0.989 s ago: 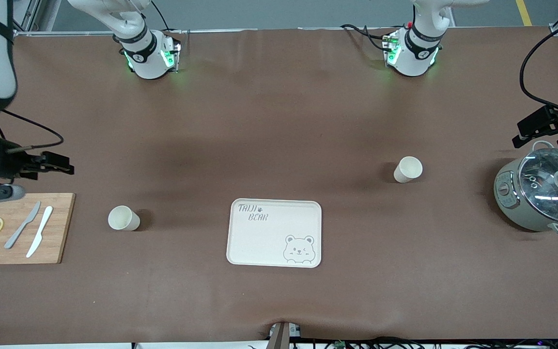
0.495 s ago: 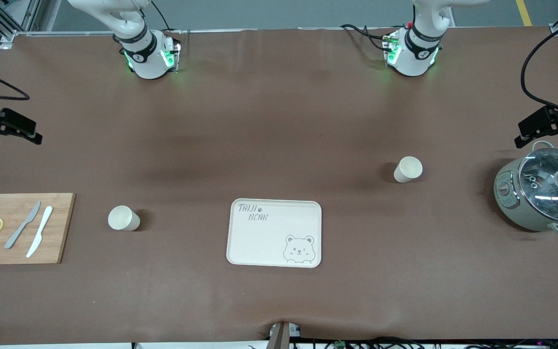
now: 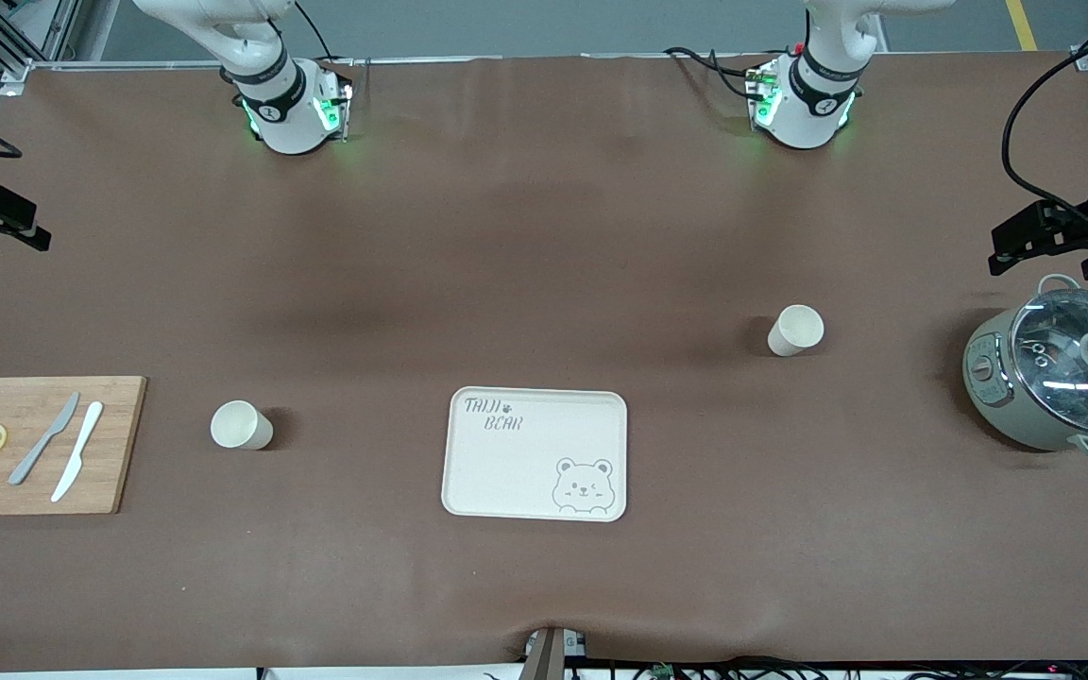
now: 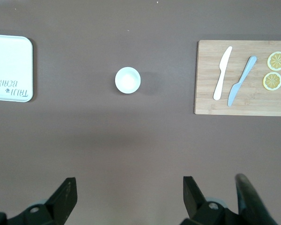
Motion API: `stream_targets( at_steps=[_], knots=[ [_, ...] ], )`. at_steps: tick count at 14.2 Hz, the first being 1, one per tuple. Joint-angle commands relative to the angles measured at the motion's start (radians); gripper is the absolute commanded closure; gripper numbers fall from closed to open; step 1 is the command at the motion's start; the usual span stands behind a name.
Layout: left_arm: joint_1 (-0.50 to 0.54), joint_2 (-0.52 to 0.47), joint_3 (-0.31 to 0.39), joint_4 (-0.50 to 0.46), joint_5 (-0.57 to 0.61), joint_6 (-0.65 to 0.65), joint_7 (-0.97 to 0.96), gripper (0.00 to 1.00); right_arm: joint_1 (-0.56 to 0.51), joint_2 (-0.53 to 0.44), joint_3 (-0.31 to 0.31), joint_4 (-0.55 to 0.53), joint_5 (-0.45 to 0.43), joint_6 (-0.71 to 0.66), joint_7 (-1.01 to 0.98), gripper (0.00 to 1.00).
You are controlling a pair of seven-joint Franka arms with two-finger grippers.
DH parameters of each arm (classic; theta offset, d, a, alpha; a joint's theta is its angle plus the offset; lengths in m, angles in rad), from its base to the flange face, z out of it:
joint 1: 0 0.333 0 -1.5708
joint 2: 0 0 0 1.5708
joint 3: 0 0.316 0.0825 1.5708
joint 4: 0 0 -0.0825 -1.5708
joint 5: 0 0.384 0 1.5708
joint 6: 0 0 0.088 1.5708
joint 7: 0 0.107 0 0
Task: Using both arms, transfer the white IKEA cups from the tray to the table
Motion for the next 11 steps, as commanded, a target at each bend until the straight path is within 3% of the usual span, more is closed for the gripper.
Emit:
stream_targets(
  at_steps=[1,11],
  knots=[
    [0.006,0.0,-0.001,0.011,-0.025,-0.022,0.006,0.0,-0.015,-0.012,0.012,-0.009,-0.01,-0.009,-0.013,0.0],
    [0.004,0.0,-0.001,0.011,-0.025,-0.024,0.003,0.0,-0.015,-0.012,0.009,-0.009,-0.012,-0.018,-0.013,0.0]
  ],
)
